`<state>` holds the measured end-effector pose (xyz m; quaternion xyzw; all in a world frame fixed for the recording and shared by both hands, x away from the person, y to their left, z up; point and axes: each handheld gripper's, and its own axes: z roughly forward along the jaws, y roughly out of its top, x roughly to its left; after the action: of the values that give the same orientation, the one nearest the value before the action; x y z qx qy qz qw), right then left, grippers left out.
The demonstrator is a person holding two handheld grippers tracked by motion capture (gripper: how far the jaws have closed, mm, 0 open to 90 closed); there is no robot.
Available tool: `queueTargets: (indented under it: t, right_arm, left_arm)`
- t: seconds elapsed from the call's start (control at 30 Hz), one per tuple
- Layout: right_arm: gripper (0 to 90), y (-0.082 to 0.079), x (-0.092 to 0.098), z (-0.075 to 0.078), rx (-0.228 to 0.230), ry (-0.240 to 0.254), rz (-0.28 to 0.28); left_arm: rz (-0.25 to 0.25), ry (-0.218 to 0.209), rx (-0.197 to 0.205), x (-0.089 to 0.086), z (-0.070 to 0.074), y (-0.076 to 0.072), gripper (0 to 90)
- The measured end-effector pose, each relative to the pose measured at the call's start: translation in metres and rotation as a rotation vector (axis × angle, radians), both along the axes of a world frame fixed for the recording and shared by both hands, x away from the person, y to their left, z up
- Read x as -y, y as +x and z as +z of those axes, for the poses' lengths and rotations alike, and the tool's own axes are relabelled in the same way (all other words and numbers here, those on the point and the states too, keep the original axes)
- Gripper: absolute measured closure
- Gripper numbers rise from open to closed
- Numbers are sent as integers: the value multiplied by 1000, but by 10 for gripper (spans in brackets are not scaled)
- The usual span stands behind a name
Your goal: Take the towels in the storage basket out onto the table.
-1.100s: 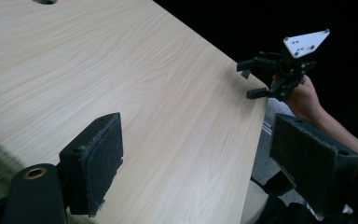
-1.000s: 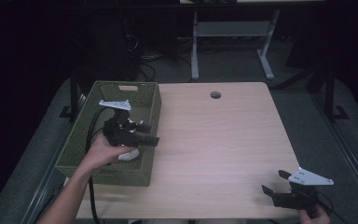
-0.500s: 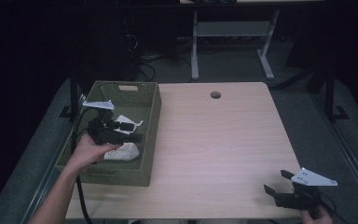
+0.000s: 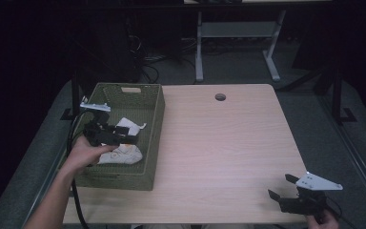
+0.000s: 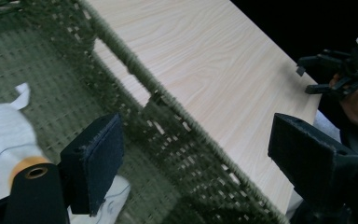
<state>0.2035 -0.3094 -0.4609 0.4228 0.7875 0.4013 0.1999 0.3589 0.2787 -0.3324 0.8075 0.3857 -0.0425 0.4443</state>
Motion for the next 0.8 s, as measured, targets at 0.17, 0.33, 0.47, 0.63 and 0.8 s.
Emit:
queueTargets:
  t: [0.17,0.33,0.47,0.63,0.8]
  right_arm:
    - [139,1,-1,-1,0,-1,4]
    - [139,0,-1,0,6,-1,7]
    - [139,0,-2,-1,-1,-6,13]
    - [139,0,-4,-1,1,-10,21]
    - [139,0,-5,-1,4,-10,30]
  left_arm:
    - [41,32,-9,-8,-6,6,180]
    - [67,34,-33,-12,-15,13,181]
    - [111,92,-43,-15,-22,20,181]
    - [160,154,-68,-19,-30,28,181]
    - [184,213,-88,-19,-39,33,181]
